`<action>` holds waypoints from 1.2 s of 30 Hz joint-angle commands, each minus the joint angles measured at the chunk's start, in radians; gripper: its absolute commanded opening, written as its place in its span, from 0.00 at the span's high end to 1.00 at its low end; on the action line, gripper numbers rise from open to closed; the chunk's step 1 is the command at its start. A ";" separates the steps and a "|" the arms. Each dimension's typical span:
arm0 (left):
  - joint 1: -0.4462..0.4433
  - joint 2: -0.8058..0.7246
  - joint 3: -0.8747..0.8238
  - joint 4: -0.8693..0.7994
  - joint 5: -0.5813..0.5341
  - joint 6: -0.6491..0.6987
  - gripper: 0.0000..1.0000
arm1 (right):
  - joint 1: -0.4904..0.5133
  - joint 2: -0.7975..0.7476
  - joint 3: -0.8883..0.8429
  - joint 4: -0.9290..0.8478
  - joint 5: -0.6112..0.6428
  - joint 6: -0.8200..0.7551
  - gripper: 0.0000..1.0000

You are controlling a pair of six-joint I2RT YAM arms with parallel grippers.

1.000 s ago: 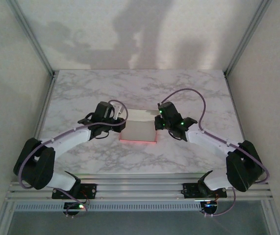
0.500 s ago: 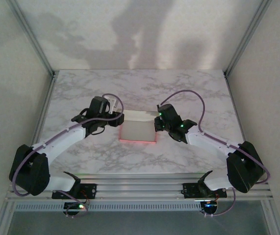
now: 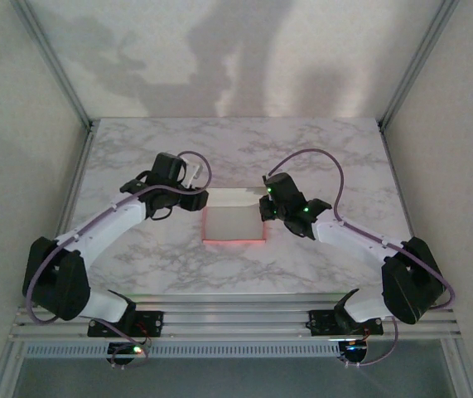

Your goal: Fold the paper box

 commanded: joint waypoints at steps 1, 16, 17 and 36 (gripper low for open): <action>0.006 0.034 0.035 -0.068 0.050 0.072 0.47 | 0.009 0.007 0.031 -0.017 0.020 -0.014 0.94; 0.007 0.098 0.085 -0.083 0.058 0.090 0.79 | 0.009 0.017 0.048 -0.031 0.021 -0.018 0.93; 0.006 0.099 0.087 -0.082 0.059 0.092 0.79 | 0.009 0.018 0.050 -0.031 0.020 -0.019 0.93; 0.003 0.104 0.078 -0.063 0.023 0.111 0.97 | -0.020 0.052 0.116 -0.086 -0.016 -0.018 0.73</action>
